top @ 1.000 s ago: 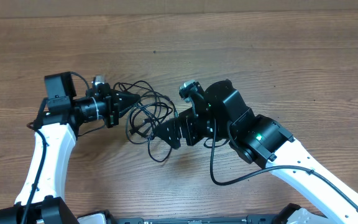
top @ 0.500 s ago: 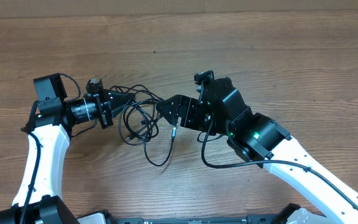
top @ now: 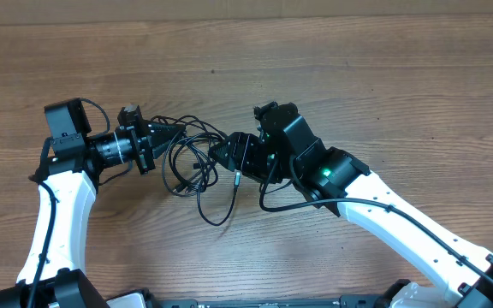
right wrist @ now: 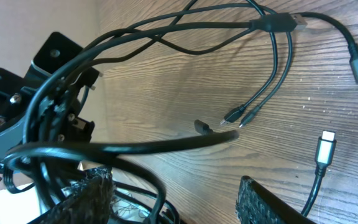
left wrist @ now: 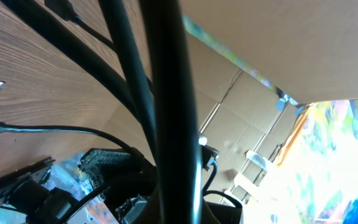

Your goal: Untangle cables

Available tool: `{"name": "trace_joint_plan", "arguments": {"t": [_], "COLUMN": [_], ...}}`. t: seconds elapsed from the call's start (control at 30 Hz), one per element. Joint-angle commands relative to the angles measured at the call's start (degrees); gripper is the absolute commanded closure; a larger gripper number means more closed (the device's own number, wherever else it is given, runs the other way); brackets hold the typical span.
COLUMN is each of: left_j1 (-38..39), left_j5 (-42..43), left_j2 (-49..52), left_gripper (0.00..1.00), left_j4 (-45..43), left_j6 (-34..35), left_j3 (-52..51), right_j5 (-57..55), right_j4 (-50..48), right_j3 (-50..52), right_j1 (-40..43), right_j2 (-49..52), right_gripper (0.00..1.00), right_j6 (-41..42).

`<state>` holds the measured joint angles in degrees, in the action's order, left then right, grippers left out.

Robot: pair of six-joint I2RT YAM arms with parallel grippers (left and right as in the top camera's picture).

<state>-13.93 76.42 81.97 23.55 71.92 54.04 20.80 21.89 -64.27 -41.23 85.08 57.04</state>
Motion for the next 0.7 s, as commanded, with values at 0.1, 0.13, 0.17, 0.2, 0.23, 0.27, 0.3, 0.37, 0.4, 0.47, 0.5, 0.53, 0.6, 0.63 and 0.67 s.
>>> {"name": "trace_joint_plan", "arguments": {"t": [0.1,0.13,0.17,0.2,0.23,0.27,0.3,0.37,0.4,0.47,0.5,0.53,0.6,0.63,0.67], "left_j1": [-0.3,-0.3,-0.3,-0.3,-0.3,-0.3,-0.2,-0.2,-0.2,-0.2,-0.2,-0.2,-0.2,-0.2,-0.2], "left_j5": [-0.5,-0.6,-0.8,-1.5,-1.9,-2.3,-2.5,-2.5,-2.6,-3.2,-3.4,-3.4,-3.4,-3.4,-3.4], "left_j2": [-0.7,-0.7,-0.7,-0.7,-0.7,-0.7,-0.7,-0.7,-0.7,-0.7,-0.7,-0.7,-0.7,-0.7,-0.7], "left_gripper": [0.96,0.96,0.96,0.96,0.96,0.96,0.96,0.96,0.96,0.96,0.96,0.96,0.96,0.96,0.96], "left_j4": [-0.3,-0.3,-0.3,-0.3,-0.3,-0.3,-0.3,-0.3,-0.3,-0.3,-0.3,-0.3,-0.3,-0.3,-0.3], "left_j6": [3.6,3.6,3.6,3.5,3.5,3.5,3.5,3.4,3.3,3.3,3.3,3.3,3.3,3.3,3.3], "left_j3": [0.5,0.5,0.5,0.5,0.5,0.5,0.5,0.5,0.5,0.5,0.5,0.5,0.5,0.5,0.5], "right_j5": [-0.5,-0.7,-0.6,-0.1,-0.1,-0.2,-0.2,-0.1,-0.1,-0.2,-0.2,-0.3,-0.4,-0.5,-0.7], "right_j4": [-0.5,-0.8,-1.2,-2.2,-2.6,-2.9,-3.2,-3.8,-4.1,-4.6,-4.8,-5.0,-5.4,-5.7,-5.8], "right_j3": [0.1,0.1,0.1,0.1,0.1,0.1,0.1,0.1,0.1,0.1,0.1,0.1,0.1,0.1,0.1], "right_j1": [0.0,0.0,0.0,-0.3,-0.5,-0.9,-1.3,-2.5,-2.8,-3.6,-4.0,-4.3,-5.0,-5.1,-5.3], "right_j2": [0.4,0.7,1.1,1.8,2.3,2.8,3.2,4.1,4.2,4.3,4.3,4.3,4.3,4.3,4.4], "right_gripper": [0.37,0.37,0.37,0.37,0.37,0.37,0.37,0.39,0.4,0.41,0.41,0.41,0.42,0.44,0.47], "right_j6": [0.2,0.2,0.2,0.4,0.5,0.4,0.4,1.9,1.9,1.9,1.9,1.9,1.9,1.9,1.9]}}
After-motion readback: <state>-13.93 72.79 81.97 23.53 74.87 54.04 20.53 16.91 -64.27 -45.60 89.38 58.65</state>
